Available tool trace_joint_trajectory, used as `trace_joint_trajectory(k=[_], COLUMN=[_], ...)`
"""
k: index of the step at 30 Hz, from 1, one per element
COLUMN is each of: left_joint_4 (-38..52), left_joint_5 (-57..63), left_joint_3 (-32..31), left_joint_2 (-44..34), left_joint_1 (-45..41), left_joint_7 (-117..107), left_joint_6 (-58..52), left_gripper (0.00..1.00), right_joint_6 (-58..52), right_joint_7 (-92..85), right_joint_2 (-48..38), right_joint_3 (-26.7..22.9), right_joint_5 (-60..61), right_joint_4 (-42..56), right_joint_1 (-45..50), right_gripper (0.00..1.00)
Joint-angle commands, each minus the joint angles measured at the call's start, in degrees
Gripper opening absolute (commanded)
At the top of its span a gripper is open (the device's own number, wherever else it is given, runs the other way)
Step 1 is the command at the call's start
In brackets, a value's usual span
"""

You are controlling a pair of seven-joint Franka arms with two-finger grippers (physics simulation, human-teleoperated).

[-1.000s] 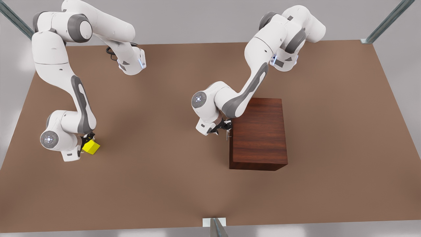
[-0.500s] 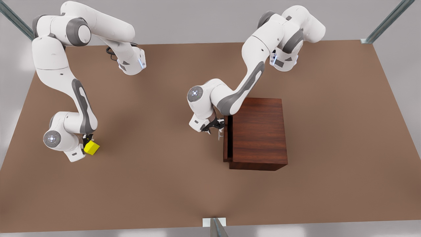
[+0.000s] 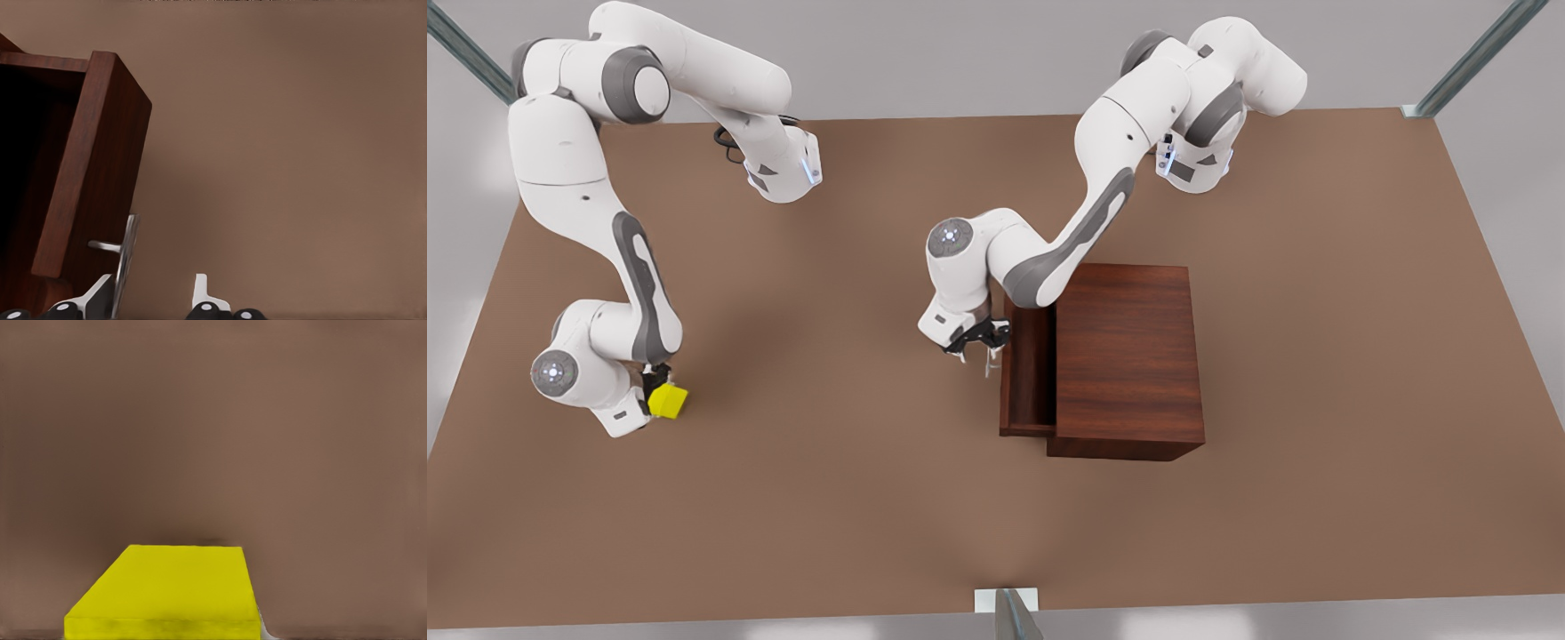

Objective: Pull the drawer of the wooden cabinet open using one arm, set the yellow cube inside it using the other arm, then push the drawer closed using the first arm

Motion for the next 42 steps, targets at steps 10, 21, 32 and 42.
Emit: trace_joint_trajectory(k=[10, 21, 32, 42], left_joint_4=[11.8, 11.2, 11.2, 11.0], left_joint_5=[-20.0, -27.6, -28.5, -28.4], left_joint_3=[-2.1, -1.3, -1.4, -1.2], left_joint_2=[-11.0, -13.8, -13.6, -13.3], left_joint_1=[11.8, 29.8, 30.6, 30.7], left_joint_7=[-0.4, -17.5, -19.7, -19.7], left_joint_6=[-24.9, -37.0, -36.5, -36.6], left_gripper=[0.84, 0.21, 0.21, 0.21], right_joint_6=[-29.2, -33.9, -26.1, -23.6], right_joint_7=[39.8, 69.9, 80.5, 83.2], right_joint_2=[-15.7, -14.5, 8.0, 12.6], right_joint_3=[18.2, 40.1, 29.0, 29.0], right_joint_5=[4.2, 4.2, -2.7, -9.2], right_joint_4=[10.5, 16.8, 44.7, 43.5], right_joint_1=[0.2, 3.8, 39.0, 40.6], right_gripper=[0.55, 0.55, 0.56, 0.59])
